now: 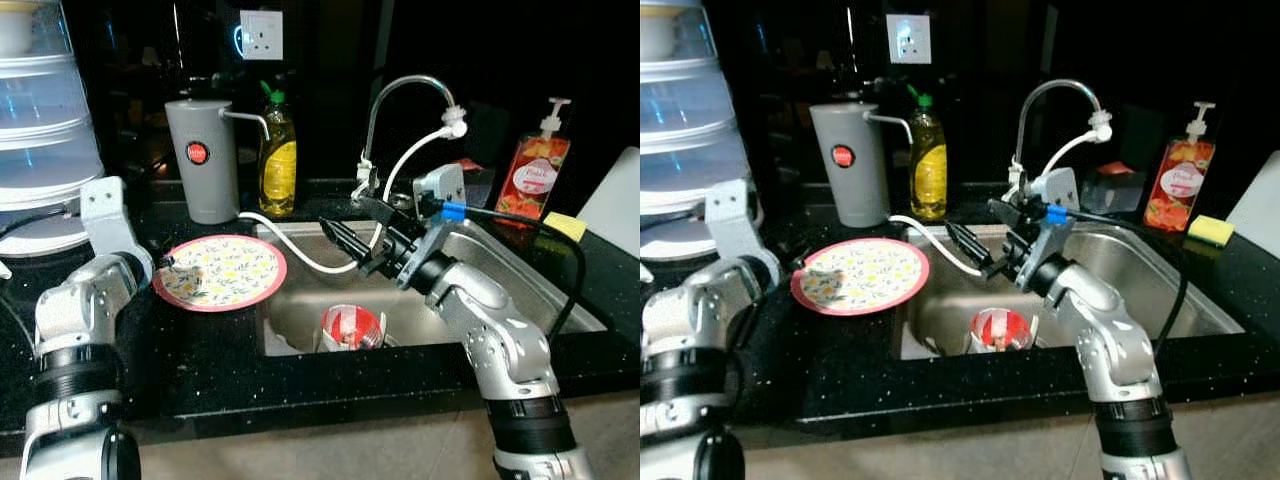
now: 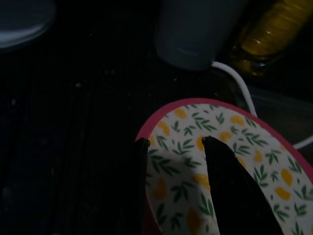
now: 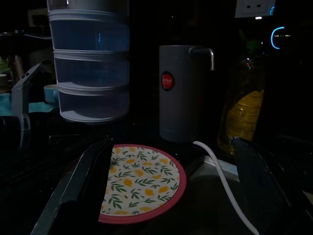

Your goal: Kitchen organization

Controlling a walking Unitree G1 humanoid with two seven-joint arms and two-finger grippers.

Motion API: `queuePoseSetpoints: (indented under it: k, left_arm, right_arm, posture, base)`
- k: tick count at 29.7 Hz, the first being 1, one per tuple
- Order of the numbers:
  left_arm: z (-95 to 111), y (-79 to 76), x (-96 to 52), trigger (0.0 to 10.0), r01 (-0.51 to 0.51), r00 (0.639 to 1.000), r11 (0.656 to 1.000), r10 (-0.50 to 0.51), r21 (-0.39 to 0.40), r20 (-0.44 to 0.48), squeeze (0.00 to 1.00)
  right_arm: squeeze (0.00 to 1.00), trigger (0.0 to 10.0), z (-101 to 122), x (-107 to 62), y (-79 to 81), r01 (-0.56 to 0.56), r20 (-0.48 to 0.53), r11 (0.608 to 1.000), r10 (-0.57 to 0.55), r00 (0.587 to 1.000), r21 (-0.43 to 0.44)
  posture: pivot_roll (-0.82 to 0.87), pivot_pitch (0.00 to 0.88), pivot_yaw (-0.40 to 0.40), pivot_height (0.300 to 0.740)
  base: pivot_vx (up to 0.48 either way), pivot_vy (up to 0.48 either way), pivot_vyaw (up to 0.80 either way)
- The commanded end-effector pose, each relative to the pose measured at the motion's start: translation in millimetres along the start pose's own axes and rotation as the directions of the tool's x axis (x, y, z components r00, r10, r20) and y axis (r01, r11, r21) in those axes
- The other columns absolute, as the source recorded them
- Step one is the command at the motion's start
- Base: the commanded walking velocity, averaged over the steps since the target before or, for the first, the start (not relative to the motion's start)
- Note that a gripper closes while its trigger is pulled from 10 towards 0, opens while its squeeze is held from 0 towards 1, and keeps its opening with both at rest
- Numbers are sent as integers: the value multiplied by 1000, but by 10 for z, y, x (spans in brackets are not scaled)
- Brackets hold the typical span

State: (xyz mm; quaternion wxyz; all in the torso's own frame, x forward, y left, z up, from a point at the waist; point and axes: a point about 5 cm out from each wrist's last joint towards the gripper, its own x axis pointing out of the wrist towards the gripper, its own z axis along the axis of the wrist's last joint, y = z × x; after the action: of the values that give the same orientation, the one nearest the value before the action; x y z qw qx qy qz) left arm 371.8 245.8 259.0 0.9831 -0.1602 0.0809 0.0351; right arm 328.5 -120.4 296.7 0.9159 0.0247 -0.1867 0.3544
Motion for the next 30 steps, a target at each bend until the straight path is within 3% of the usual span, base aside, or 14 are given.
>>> queuePoseSetpoints:
  k: [1,4,6,8,11,23,30]
  left_arm:
    - [-6,-18,53,10000,0,1000,998,-1,-61,-17,0]
    - [-12,-22,125,10000,25,999,985,-31,-171,-34,0]
    - [-13,-32,145,10000,39,998,979,-47,-199,-37,0]
    - [-36,-58,187,10000,87,994,949,-104,-304,-40,0]
    - [-99,-23,213,10000,71,993,929,-99,-364,-61,0]
    - [-343,290,223,10000,-122,984,914,61,-387,-167,0]
    - [-454,387,196,10000,-149,978,899,73,-412,-196,0]
  right_arm:
    - [0,10000,8,26,33,-12,6,1000,12,1000,-4]
    - [0,10000,-8,47,67,-21,4,1000,21,1000,-2]
    - [0,10000,-8,53,74,-24,4,1000,24,1000,-1]
    - [0,10000,-4,64,86,-27,7,1000,27,1000,-1]
    - [0,10000,-1,68,89,-28,9,1000,28,1000,1]
    - [0,10000,3,51,77,-24,7,1000,24,1000,-2]
    - [0,10000,39,104,88,-39,19,999,39,999,-6]
  posture:
    - [0,17,-42,740]
    - [1,16,-43,740]
    - [0,17,-43,740]
    - [-1,17,-43,740]
    - [-1,18,-44,740]
    - [0,26,-47,740]
    - [4,24,-52,740]
  base:
    - [0,0,0]
    - [0,0,0]
    - [0,0,0]
    - [0,0,0]
    - [0,0,0]
    - [0,0,0]
    - [0,0,0]
